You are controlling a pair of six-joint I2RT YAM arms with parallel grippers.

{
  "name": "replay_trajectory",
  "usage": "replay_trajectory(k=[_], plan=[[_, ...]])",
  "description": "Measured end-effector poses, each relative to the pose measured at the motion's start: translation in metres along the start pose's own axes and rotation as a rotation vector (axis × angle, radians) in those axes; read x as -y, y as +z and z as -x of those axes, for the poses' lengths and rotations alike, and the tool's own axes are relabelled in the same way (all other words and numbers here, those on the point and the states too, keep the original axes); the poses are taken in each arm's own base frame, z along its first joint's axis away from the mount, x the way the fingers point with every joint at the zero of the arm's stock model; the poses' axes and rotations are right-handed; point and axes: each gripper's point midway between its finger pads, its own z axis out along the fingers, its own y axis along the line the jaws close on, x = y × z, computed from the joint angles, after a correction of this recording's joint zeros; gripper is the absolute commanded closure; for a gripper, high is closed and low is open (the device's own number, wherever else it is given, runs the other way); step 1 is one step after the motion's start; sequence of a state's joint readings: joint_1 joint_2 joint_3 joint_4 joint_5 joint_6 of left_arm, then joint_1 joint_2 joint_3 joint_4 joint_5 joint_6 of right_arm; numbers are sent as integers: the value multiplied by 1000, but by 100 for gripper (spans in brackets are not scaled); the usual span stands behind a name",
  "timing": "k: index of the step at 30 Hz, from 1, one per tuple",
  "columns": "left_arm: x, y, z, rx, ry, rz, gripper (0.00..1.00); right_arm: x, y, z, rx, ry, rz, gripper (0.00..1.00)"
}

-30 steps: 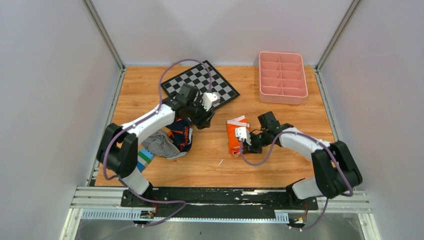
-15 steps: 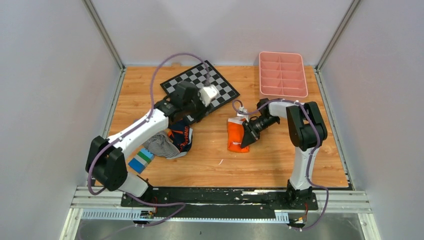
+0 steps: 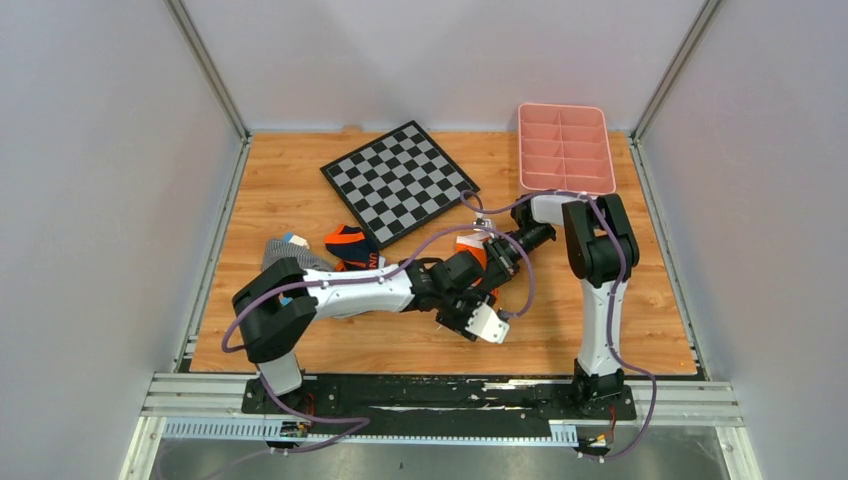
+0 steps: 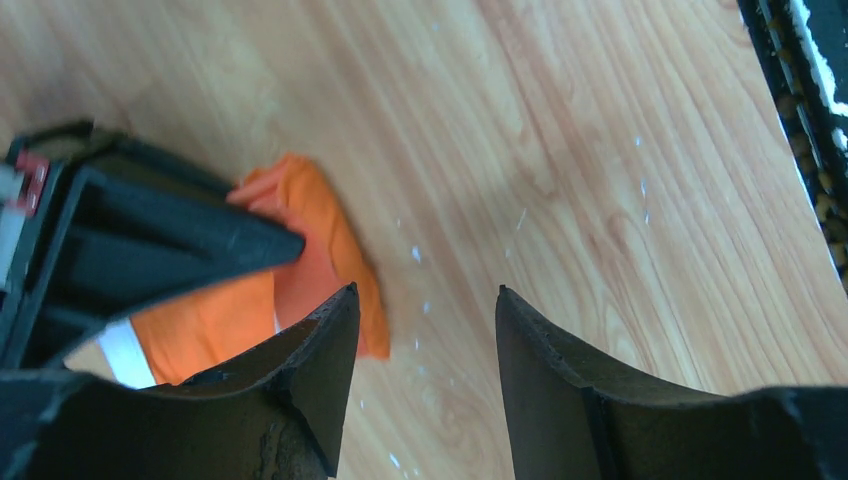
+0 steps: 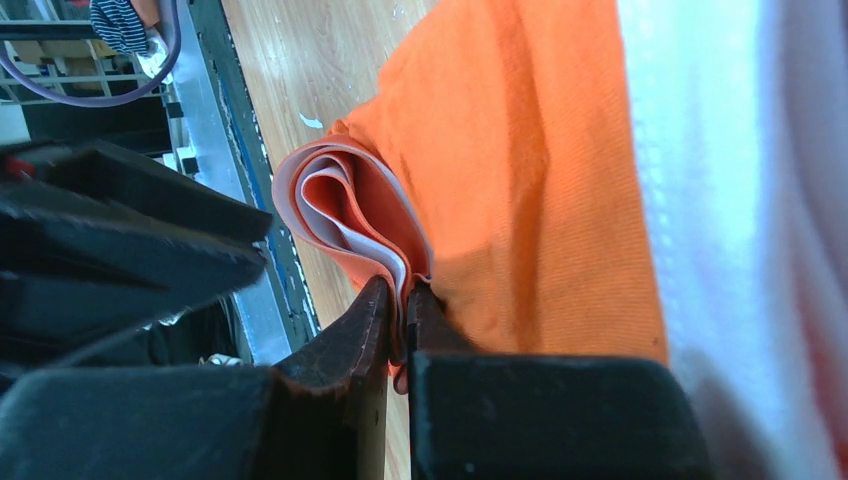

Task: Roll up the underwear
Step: Roll the underwear to the center of the board.

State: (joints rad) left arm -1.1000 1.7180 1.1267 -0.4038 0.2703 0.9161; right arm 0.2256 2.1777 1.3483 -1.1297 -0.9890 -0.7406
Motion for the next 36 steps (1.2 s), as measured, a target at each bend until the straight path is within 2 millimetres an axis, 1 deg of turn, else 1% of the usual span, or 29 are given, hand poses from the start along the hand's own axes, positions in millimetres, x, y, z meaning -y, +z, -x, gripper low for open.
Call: replay_trajectory(k=[4,6,11,14,17,21,25,26,27,29,30,31,32,33,35,36], plan=[[-5,18,4,-3,84,18,40,0,0,0,-6,15,5,100],[-14,24,2,-12,111,52,40,0,0,0,-6,16,6,100],[-31,31,-6,-39,144,130,40,0,0,0,-9,19,6,100],[-33,32,-14,-65,157,164,40,0,0,0,-11,22,8,100],[-31,35,-24,-88,168,187,41,0,0,0,-17,32,14,100],[-41,38,-28,-108,165,241,53,0,0,0,-23,42,21,100],[-51,43,-34,-147,134,286,80,0,0,-1,-26,45,23,99],[-51,44,-35,-155,129,289,87,0,-1,-1,-24,43,23,95],[-52,45,-36,-164,126,288,92,1,-1,0,-24,42,23,90],[-51,46,-36,-174,116,282,100,1,-2,0,-24,41,25,62],[-51,46,-36,-176,110,275,100,0,-2,0,-22,41,29,50],[-50,46,-36,-180,102,264,100,-3,-5,0,-13,48,43,42],[-48,46,-36,-180,91,248,100,-9,-7,1,-5,51,66,37],[-48,45,-36,-176,79,235,100,-13,-9,1,-1,47,79,30],[-47,45,-33,-149,22,179,100,-20,-20,5,25,25,102,22],[-49,43,-36,-149,8,177,100,-21,-27,8,40,9,97,21]])
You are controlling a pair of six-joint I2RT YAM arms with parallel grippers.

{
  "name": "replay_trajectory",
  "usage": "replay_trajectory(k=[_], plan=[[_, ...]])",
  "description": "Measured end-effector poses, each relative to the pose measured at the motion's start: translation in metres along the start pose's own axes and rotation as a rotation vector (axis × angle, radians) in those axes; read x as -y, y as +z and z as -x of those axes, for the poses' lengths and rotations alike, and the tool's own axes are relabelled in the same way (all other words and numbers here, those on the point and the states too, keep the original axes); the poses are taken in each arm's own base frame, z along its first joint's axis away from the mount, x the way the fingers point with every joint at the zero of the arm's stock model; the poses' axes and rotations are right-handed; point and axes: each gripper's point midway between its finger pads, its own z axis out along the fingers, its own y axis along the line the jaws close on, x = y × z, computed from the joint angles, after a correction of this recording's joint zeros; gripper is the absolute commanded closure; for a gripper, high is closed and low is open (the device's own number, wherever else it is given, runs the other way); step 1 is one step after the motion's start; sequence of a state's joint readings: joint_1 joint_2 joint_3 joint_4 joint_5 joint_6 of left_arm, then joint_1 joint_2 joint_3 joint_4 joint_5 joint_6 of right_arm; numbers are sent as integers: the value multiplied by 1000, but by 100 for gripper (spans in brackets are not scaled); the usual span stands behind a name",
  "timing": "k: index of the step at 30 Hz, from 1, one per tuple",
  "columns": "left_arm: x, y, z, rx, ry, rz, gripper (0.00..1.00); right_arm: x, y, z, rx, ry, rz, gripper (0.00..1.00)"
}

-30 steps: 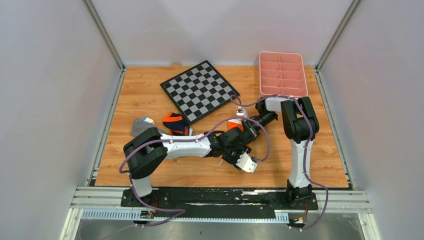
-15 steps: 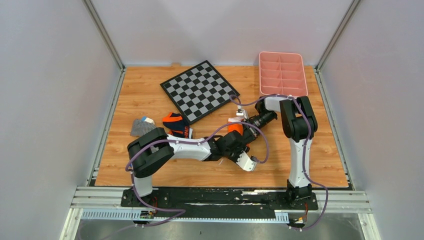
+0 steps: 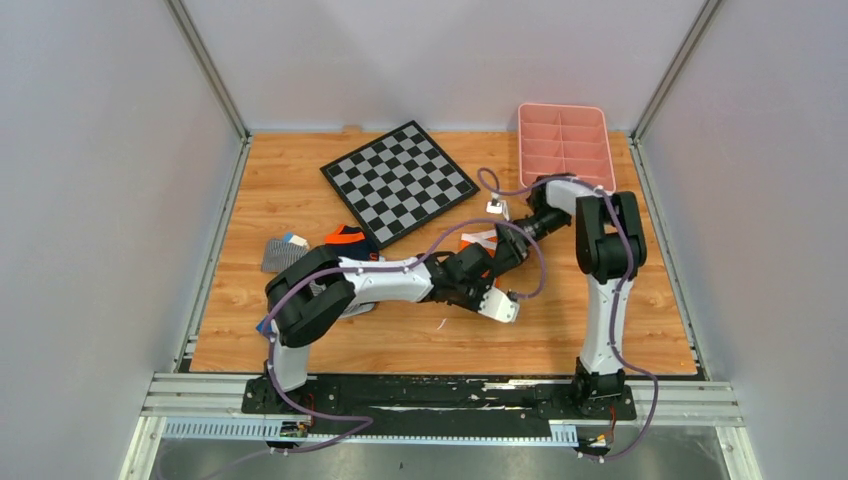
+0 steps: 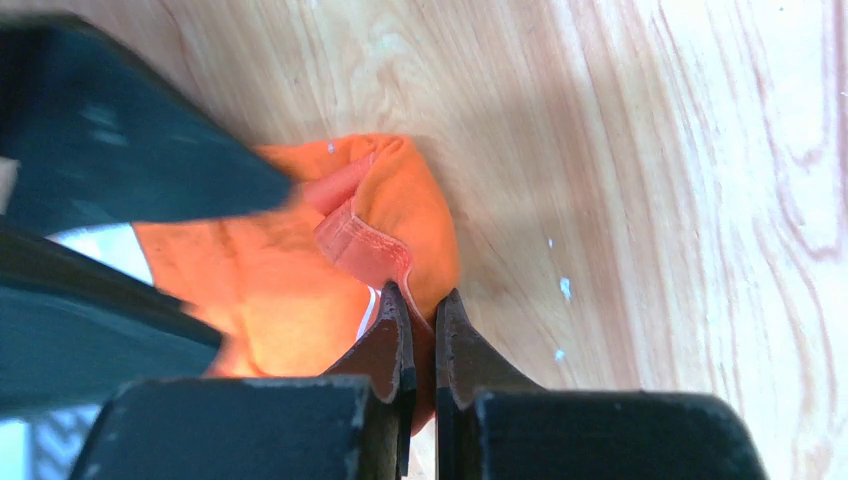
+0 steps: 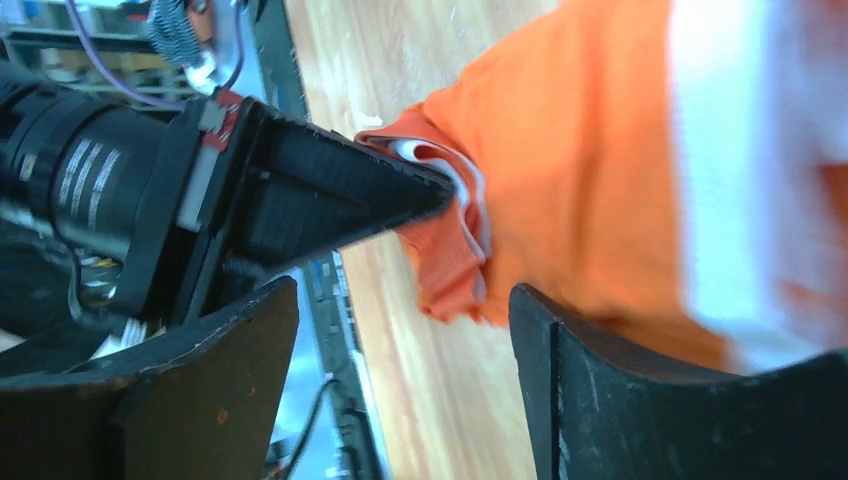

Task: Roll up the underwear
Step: Roll the underwear to the center of the board.

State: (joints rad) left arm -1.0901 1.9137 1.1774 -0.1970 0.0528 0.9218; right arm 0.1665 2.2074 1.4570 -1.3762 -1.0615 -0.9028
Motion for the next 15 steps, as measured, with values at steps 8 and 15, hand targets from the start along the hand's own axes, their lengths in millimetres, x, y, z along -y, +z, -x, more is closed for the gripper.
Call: replay_trajectory(k=[8,15], plan=[[6,-26,-7,92,-344,-285,100,-36,-145,71,363,-377,-317,21],[-14,-14,3,196,-620,-565,100,-99,-181,43,532,-810,-793,34]])
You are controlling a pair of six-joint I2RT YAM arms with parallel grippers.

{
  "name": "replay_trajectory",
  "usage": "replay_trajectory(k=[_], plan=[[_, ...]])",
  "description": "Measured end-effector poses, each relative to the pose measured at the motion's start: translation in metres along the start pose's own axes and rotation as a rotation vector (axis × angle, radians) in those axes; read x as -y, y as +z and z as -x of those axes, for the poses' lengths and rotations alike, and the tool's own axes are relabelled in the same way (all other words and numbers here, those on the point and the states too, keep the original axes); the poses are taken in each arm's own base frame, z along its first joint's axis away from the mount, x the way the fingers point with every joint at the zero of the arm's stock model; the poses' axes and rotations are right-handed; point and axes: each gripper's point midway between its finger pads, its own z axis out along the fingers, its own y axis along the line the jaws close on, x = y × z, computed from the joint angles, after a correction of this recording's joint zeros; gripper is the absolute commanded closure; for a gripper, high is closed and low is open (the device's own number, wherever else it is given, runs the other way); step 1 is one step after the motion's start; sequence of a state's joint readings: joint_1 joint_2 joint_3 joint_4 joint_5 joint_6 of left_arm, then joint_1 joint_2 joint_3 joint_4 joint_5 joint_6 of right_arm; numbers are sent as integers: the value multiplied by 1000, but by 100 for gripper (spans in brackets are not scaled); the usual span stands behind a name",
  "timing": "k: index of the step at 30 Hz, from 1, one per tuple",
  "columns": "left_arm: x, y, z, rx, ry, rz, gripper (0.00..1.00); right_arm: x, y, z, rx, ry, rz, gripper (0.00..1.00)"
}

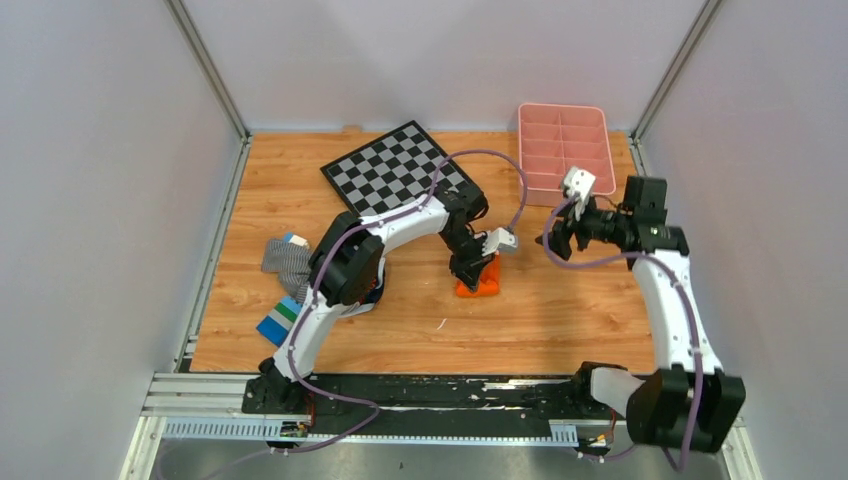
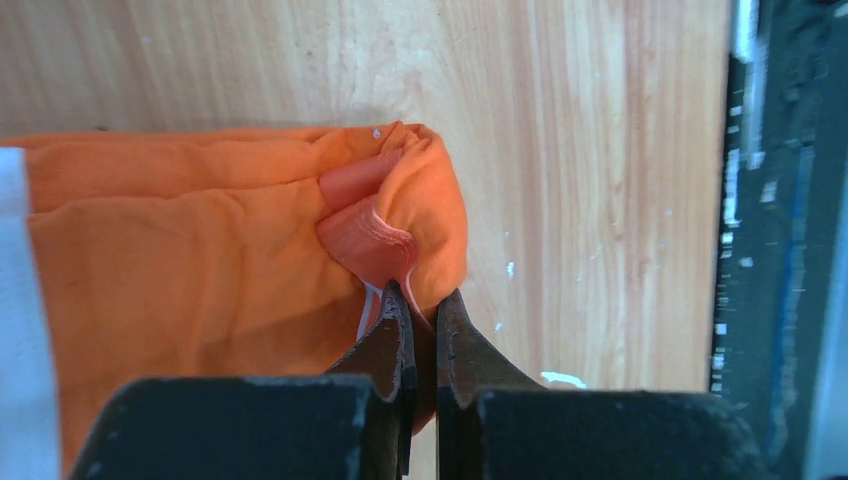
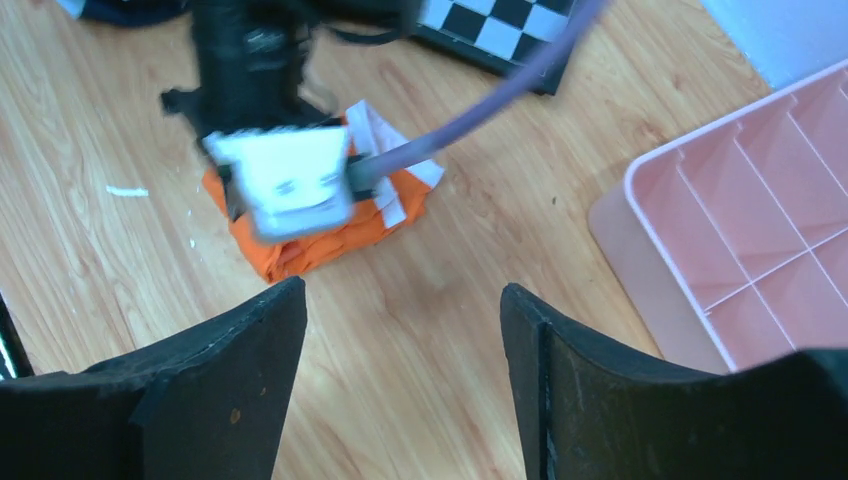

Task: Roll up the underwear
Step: Roll the underwear to the center of the board.

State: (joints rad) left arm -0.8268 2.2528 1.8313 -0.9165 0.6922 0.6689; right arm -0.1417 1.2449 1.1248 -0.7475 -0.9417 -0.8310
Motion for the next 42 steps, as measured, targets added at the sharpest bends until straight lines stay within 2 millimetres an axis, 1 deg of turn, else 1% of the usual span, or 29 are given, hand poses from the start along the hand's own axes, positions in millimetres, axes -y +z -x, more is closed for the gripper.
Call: replay_trajectory(k=[2,3,6,7,8,10,13,15,17,22,25,28,32,33,35,36,38,39,40,41,42], plan=[[2,6,-4,18,-85,-90,100,-22,2,-14,0,-67,-14,41],[3,7,-5,29,-118,-125,100,-27,3,-22,-9,-78,-12,44],[2,7,-3,56,-190,-191,100,-42,15,-59,-78,-94,30,43],[2,7,-3,64,-211,-211,100,-49,21,-71,-112,-106,53,42],[2,7,-2,75,-234,-232,100,-60,28,-82,-144,-128,91,40],[2,8,-1,96,-286,-273,100,-87,42,-94,-185,-203,180,39],[2,9,1,128,-364,-326,100,-111,60,-98,-213,-309,275,38],[2,10,1,144,-403,-352,100,-114,70,-101,-225,-346,303,38],[2,10,1,155,-433,-369,100,-117,82,-108,-255,-373,340,37],[3,11,2,159,-467,-385,100,-124,108,-120,-313,-446,430,37],[3,11,2,160,-479,-391,100,-130,115,-124,-324,-474,458,38],[3,11,2,159,-487,-393,100,-134,120,-125,-324,-500,480,42],[3,11,2,156,-493,-395,100,-139,129,-134,-345,-530,512,50],[3,11,2,154,-496,-397,100,-138,131,-137,-353,-536,512,56],[4,11,2,155,-501,-400,100,-136,136,-143,-364,-549,515,72],[4,11,1,155,-502,-400,98,-133,139,-145,-369,-560,513,79],[4,12,1,152,-505,-400,77,-130,143,-147,-374,-568,512,91],[4,11,0,148,-508,-399,69,-130,143,-147,-379,-563,513,95],[3,11,-1,145,-508,-393,62,-130,143,-147,-380,-564,513,100],[2,11,-2,141,-510,-388,57,-130,143,-146,-382,-562,515,100],[2,11,-2,134,-513,-382,53,-130,143,-146,-384,-558,521,100]])
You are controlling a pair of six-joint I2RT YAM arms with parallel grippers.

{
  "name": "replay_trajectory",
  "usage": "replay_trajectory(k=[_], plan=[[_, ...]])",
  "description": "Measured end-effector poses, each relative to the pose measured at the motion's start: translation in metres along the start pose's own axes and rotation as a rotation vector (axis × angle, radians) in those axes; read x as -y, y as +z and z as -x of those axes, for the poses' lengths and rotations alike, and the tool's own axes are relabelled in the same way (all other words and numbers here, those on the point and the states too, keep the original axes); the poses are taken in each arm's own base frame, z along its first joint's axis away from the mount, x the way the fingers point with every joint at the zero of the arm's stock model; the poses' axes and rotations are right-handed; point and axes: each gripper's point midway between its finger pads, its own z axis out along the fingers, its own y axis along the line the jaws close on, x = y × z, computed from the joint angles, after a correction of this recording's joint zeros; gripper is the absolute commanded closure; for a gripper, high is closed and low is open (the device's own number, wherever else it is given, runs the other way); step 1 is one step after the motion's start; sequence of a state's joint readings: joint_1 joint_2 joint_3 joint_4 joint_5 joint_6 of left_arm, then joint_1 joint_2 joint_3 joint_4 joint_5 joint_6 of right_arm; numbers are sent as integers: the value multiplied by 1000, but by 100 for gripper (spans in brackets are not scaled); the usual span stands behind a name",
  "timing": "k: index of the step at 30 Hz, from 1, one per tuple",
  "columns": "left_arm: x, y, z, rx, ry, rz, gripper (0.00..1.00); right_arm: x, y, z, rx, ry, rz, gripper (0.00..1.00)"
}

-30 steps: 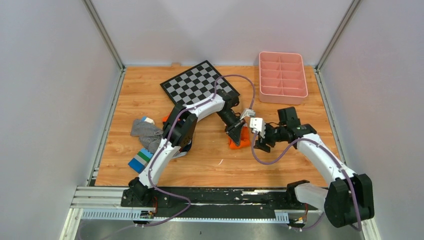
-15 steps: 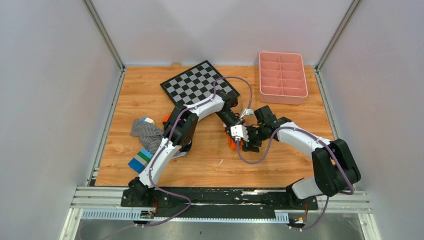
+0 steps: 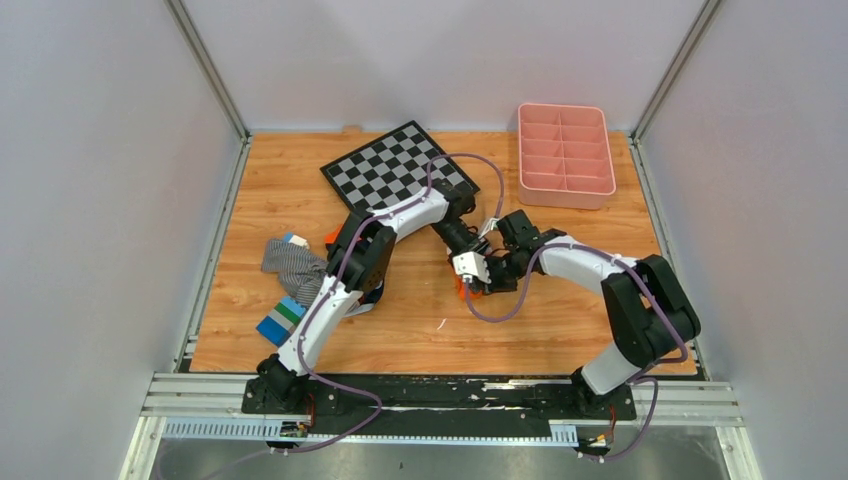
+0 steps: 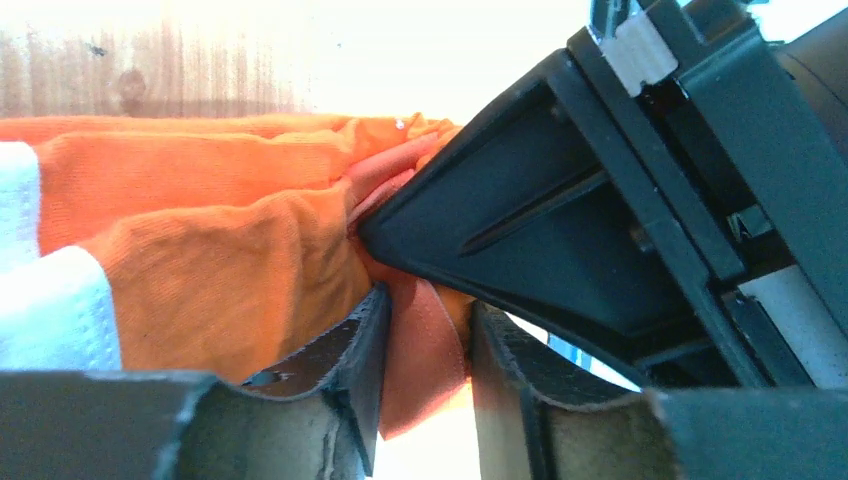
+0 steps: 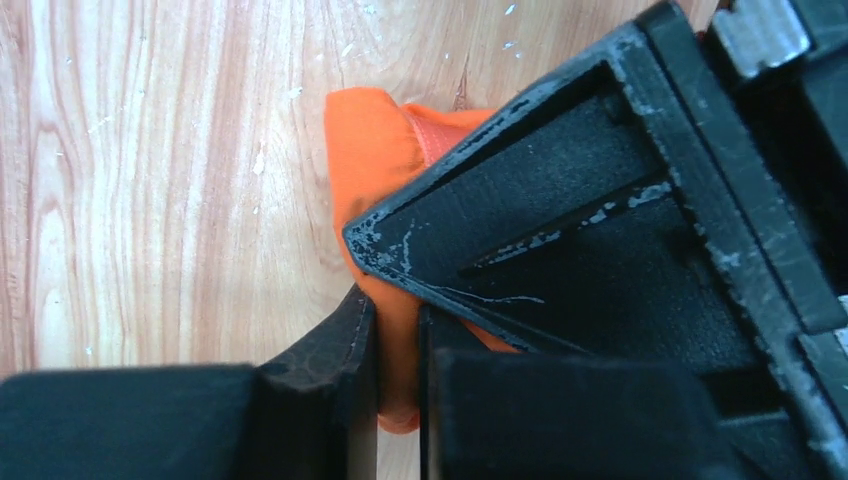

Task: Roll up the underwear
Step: Roll the underwear to the center of the board.

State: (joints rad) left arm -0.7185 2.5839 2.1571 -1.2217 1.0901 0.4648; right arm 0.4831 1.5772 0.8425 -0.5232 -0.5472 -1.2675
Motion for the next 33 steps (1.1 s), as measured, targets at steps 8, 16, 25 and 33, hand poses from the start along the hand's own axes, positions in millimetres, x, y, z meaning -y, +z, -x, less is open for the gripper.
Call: replay_trajectory(k=[8,16,25,33], plan=[[-7,-64,5,33,-10,296,38,-5,4,5,-1,117,169,100],[40,-247,4,478,59,774,42,3,4,2,87,538,389,100],[150,-186,4,410,656,818,43,12,5,-1,84,1095,659,100],[76,-61,-19,-69,910,798,39,13,6,-1,35,1221,728,100]])
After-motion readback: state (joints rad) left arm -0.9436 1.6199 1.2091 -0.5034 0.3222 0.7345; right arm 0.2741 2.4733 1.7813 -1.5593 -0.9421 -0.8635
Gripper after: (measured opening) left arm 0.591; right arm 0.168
